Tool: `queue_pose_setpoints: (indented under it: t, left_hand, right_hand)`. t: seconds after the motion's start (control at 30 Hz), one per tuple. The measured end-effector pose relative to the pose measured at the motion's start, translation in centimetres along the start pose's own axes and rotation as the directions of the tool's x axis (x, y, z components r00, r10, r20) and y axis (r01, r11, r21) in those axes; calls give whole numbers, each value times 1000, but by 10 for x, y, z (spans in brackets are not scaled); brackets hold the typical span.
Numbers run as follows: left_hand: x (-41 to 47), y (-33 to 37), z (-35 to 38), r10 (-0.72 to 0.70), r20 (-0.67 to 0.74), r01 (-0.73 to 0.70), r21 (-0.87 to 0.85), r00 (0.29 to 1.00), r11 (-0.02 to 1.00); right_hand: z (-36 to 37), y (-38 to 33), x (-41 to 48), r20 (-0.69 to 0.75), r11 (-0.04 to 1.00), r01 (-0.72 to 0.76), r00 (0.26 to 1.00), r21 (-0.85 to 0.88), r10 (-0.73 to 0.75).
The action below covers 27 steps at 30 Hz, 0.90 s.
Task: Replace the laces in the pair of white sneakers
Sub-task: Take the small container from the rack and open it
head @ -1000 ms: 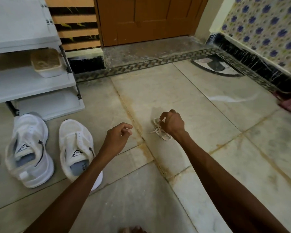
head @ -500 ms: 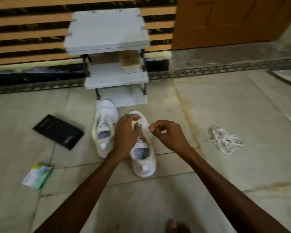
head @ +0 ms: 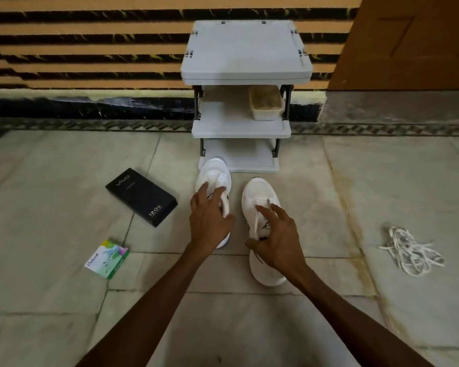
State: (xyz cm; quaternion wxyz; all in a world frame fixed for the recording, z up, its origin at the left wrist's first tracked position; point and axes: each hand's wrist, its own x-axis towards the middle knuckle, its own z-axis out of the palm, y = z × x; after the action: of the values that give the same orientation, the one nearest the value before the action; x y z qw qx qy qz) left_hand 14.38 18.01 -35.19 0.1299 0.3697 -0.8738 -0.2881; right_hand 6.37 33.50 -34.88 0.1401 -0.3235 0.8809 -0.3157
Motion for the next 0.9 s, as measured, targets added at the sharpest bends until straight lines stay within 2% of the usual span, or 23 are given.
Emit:
queue_pose_setpoints:
  t: [0.17, 0.33, 0.57, 0.77, 0.9]
  left_hand:
    - [3, -2, 1, 8, 6, -8, 7, 1000, 1000]
    - [4, -4, 1, 45, -31, -46, -57, 999, 997]
    - [2, -8, 5, 129, -33, -132, -106, 991, 986]
    - [0, 2, 16, 87, -42, -91, -109, 995, 990]
    - [3, 2, 16, 67, -13, -68, -109, 998, 992]
  right_hand:
    - [-1, -9, 33, -34, 1000, 16, 999, 22, -15]
    - [5, -21, 60, -54, 999, 19, 998, 47, -17]
    - [12, -21, 68, -162, 994, 32, 987, 103, -14]
    - [15, -18, 68, -210, 995, 47, 977, 91, -27]
    - [14, -17, 72, -185, 996, 43, 982, 79, -28]
